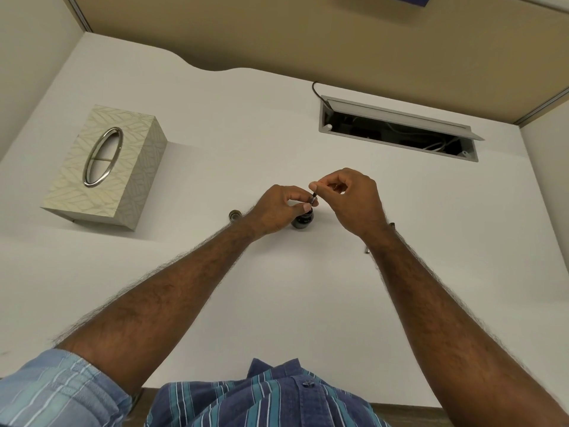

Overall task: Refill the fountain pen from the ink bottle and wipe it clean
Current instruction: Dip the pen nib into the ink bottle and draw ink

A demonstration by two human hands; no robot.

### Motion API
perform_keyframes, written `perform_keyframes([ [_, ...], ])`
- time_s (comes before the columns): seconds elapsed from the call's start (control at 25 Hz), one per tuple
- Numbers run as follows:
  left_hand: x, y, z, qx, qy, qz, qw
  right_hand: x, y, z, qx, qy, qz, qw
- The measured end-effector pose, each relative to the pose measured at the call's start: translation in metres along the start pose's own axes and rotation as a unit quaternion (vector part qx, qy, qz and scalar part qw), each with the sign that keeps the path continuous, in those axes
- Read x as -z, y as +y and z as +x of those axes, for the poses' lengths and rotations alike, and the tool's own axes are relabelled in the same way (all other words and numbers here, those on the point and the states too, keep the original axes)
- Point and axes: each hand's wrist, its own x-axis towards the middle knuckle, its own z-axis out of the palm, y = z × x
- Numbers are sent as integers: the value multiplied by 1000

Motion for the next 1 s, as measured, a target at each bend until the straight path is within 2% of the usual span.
perform_keyframes([
  [0.24, 0, 1, 1, -13, 12, 17, 1000, 1, 2, -6, 35, -10, 5, 999],
  [0.44, -1, 3, -1, -17, 10, 16, 1000, -2, 2, -5, 11, 22, 9, 1000],
  [1.0, -3, 3, 0, -10, 17, 18, 1000, -1, 2, -7, 20, 10, 18, 1000],
])
